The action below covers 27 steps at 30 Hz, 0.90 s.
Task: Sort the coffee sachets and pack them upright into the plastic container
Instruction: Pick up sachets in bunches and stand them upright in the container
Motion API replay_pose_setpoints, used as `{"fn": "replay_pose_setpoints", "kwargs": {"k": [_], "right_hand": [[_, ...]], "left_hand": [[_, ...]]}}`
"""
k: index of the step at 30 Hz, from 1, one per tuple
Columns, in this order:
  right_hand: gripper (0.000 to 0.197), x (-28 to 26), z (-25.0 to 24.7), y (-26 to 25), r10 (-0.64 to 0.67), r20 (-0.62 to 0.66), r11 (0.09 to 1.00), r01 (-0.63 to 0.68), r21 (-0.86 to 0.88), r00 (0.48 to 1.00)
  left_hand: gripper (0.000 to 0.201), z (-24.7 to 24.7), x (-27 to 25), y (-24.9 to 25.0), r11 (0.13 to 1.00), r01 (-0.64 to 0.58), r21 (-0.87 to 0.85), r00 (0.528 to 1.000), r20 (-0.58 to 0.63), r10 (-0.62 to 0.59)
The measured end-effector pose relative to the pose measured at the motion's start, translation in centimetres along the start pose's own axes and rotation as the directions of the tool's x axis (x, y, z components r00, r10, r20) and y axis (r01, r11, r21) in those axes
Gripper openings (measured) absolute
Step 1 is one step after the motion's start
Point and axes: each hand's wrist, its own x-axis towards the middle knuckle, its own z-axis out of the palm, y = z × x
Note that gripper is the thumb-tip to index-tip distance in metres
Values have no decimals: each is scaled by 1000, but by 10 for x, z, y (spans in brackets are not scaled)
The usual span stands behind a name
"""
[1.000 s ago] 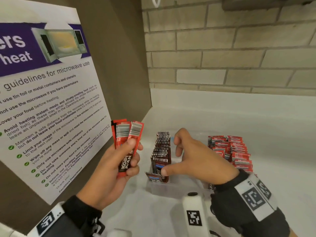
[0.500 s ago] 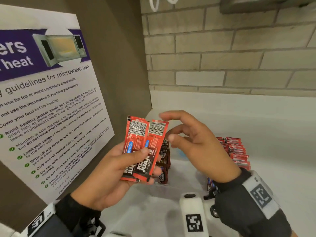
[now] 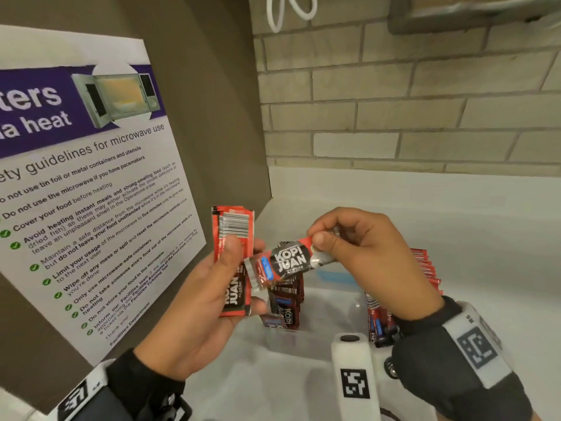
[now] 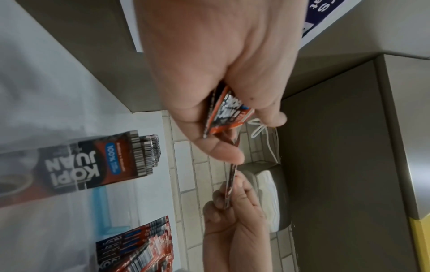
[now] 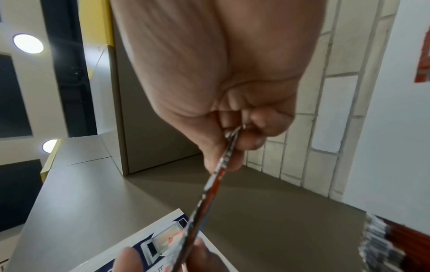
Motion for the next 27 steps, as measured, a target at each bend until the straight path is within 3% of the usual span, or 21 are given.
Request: {"fn": "replay_pose_setpoints", "kwargs": {"k": [4,8,10,12,14,17,20,27], "right_hand": [[14,-1,4,2,98,-19,995,-98,-6,995],[8,-5,4,-5,107,87,986,-94,-135,990],[5,-8,5,-12,70,141,965,-31,-260,988],[7,-11,7,-19,57,193,968,-8,-250,980],[9,-13,7,-23,69,218,976,-20,-217,974],[16,-13,3,-15,68,127,987,-48,-155,990],[17,-19,2,-6,103,9,993,-103,-62,995],[30,-39,30,20,288,32,956,-285,-71,957]], "left_hand": [[34,1,1,3,995,-81,64,991,-98,87],[40,-6,4,8,949,-180,259,966,-133,219],[36,-7,4,13,890,-234,391,958,-63,279],[36,-4,4,17,830,-267,490,954,12,300],[36,0,3,20,817,-301,493,948,61,312],[36,-8,3,17,830,-319,458,938,28,345],[46,-26,3,9,855,-257,449,953,-29,302],[43,-55,1,-24,857,-39,514,996,-47,74]]}}
